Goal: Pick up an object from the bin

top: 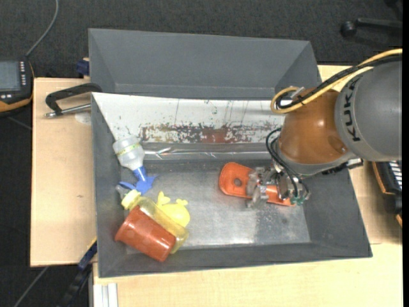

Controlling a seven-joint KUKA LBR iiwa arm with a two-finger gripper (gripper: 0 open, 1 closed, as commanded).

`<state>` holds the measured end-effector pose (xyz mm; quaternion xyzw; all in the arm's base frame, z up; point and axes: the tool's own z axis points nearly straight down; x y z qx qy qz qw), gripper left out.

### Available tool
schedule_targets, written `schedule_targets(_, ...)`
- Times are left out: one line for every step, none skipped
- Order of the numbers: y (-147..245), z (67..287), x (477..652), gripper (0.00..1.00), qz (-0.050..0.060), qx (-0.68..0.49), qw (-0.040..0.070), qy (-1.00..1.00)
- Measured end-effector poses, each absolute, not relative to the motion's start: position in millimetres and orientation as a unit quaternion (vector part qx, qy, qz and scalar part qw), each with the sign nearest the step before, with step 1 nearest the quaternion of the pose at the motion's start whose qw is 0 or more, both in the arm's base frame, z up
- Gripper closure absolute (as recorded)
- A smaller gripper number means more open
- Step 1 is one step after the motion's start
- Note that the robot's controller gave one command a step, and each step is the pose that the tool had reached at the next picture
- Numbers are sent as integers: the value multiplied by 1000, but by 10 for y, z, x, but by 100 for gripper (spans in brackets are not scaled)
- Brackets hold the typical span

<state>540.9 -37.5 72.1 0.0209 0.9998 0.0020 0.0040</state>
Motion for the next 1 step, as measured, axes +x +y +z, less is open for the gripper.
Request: schedule_targets(-375, 721, 5409, 100, 2, 21, 4, 1000)
